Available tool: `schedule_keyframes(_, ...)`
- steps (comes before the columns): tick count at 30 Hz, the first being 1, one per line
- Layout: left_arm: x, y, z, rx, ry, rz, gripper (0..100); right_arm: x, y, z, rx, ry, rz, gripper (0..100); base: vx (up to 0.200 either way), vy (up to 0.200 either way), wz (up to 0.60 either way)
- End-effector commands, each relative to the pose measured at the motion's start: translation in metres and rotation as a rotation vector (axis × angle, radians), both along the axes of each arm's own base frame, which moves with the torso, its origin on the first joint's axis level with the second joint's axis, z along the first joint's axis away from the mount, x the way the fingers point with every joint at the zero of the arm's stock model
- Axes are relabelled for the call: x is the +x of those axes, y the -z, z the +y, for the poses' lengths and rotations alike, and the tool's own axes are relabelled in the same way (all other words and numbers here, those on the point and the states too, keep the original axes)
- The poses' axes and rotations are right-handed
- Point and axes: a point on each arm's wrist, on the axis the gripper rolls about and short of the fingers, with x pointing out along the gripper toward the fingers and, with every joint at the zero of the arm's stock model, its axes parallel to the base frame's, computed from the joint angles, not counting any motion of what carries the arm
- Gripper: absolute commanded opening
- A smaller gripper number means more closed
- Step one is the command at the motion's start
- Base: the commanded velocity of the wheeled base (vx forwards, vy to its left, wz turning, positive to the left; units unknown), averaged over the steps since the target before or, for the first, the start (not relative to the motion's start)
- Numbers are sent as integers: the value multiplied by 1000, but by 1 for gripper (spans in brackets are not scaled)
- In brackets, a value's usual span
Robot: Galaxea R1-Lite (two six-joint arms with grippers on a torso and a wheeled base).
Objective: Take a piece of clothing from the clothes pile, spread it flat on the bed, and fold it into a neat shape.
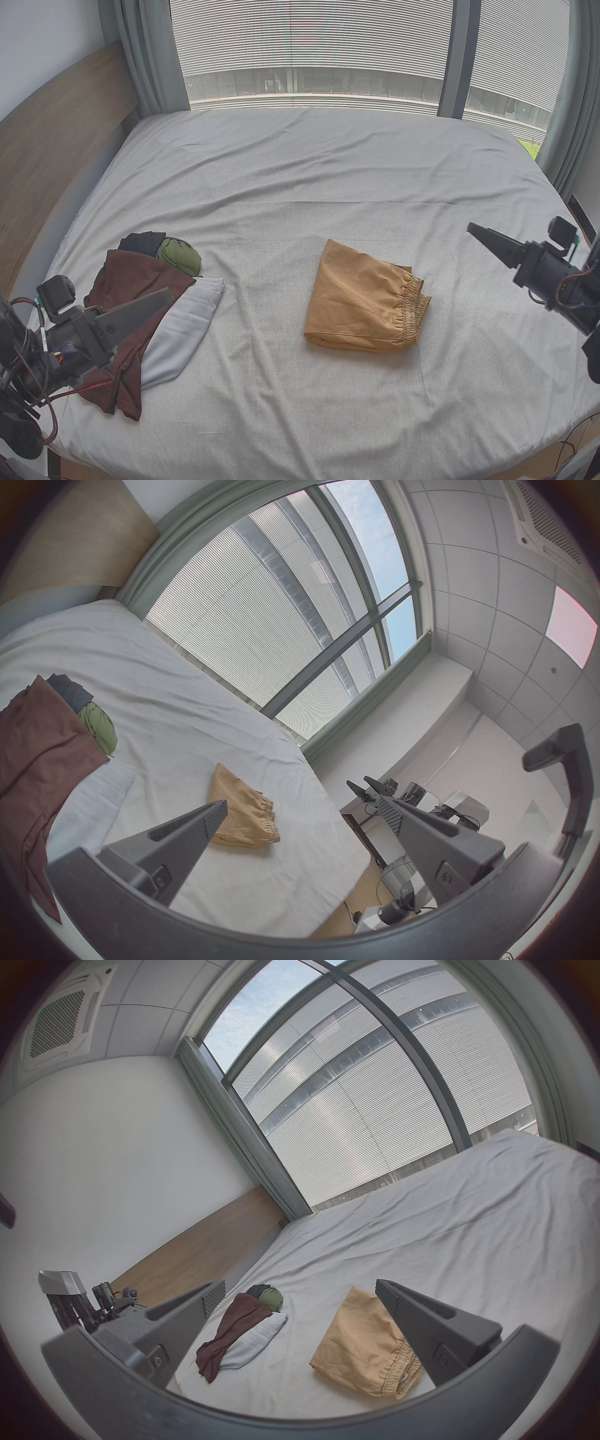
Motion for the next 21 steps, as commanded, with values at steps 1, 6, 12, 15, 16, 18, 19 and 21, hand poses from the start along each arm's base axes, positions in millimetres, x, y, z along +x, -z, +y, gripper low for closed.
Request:
schedule_keyframes(1, -114, -19, 20, -51, 131, -172, 100, -203, 5, -42, -44, 51, -205, 100, 0, 0, 0)
schedule_keyframes(6, -133, -11, 25, -47, 122, -156, 100, -242, 27, -48, -40, 72, -236, 100, 0, 0, 0)
schedule_keyframes(12, -165, 0, 33, -56, 119, -193, 100, -255, 47, -49, -69, 112, -276, 100, 0, 0, 0)
schedule_keyframes(15, -179, 2, 36, -37, 97, -235, 100, -253, 50, -49, -60, 155, -294, 100, 0, 0, 0)
schedule_keyframes(16, -181, 3, 37, -27, 83, -240, 100, -253, 49, -49, -64, 167, -289, 100, 0, 0, 0)
schedule_keyframes(18, -187, 3, 38, -12, 43, -251, 100, -252, 47, -48, -76, 218, -286, 100, 0, 0, 0)
schedule_keyframes(19, -190, 5, 38, -8, 24, -252, 100, -251, 48, -47, -83, 233, -281, 100, 0, 0, 0)
schedule_keyframes(21, -194, 8, 38, -3, 1, -253, 100, -251, 51, -46, -92, 220, -275, 100, 0, 0, 0)
